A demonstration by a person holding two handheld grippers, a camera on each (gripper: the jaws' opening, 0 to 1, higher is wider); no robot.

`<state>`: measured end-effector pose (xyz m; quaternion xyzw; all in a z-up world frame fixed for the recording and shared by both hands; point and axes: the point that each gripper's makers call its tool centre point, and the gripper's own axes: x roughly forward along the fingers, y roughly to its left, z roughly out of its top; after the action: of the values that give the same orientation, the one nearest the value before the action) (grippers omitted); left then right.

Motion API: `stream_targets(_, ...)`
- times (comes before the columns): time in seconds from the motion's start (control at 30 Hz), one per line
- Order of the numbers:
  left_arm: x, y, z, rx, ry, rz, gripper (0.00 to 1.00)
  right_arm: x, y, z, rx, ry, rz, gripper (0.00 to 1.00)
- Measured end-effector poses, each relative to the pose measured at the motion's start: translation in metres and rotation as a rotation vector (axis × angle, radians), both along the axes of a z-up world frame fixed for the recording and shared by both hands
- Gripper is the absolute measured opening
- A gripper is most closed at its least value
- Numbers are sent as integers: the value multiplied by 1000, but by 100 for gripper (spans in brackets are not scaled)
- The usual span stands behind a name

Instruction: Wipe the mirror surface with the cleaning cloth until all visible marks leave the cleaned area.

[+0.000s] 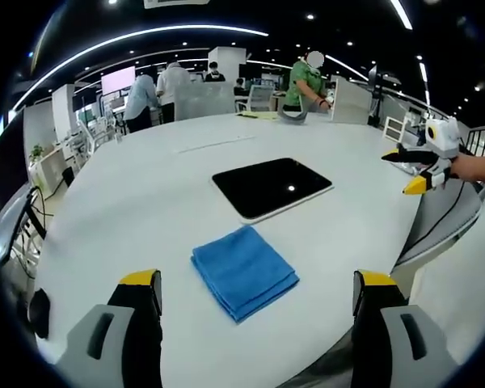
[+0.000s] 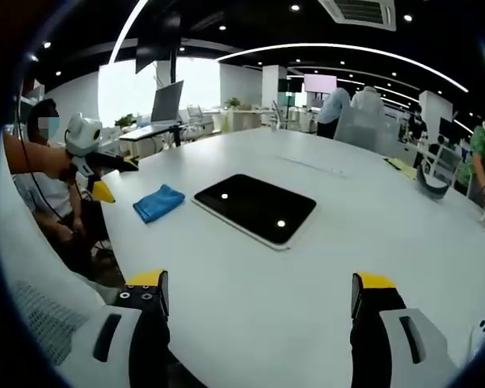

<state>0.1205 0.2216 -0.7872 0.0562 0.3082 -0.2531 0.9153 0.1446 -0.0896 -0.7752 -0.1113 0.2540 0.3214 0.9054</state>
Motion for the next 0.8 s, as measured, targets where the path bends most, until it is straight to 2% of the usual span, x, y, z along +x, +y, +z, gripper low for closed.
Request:
stream_targets(0.27,1,-1,1,-4,-3,7,99,5,2,3,9,-11,5,94)
stream_targets(0.8,2,-2,1,-23,0,3,99,3,1,5,32,-9,-14,93)
